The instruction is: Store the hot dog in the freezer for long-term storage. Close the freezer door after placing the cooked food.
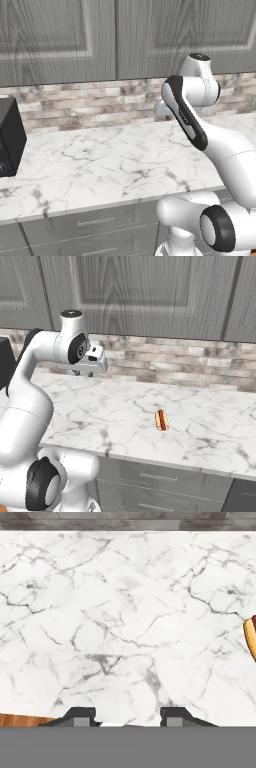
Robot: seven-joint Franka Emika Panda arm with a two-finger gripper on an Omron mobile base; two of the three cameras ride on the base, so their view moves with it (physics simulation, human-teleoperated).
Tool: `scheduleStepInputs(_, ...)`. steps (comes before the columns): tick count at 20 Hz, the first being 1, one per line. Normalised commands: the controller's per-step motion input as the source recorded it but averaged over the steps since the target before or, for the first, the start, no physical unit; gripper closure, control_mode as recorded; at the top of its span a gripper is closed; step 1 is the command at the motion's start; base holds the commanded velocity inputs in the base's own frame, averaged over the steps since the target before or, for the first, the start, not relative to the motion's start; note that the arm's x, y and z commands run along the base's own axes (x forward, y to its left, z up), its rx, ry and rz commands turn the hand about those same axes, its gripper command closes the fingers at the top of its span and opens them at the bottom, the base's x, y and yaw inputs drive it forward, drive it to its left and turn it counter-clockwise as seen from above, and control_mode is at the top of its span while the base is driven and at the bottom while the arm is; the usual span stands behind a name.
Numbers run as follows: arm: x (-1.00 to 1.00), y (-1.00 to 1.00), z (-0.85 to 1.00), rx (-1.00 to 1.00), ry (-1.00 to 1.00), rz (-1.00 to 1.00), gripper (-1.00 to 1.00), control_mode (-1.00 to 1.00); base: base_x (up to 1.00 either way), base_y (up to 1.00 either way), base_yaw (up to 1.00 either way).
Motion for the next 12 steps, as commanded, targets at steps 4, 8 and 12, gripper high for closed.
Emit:
scheduleStepInputs(4, -0.07, 0.0, -0.01, 0.0, 0.0, -0.01, -1.0, -1.0, 0.0, 0.0, 0.0)
scheduleStepInputs(8, -0.08, 0.0, -0.17, 0.0, 0.07, -0.07, -1.0, -1.0, 0.0, 0.0, 0.0)
scheduleStepInputs(12, -0.01, -0.07, -0.16, 0.01, 0.06, -0.03, -1.0, -1.0, 0.0, 0.0, 0.0)
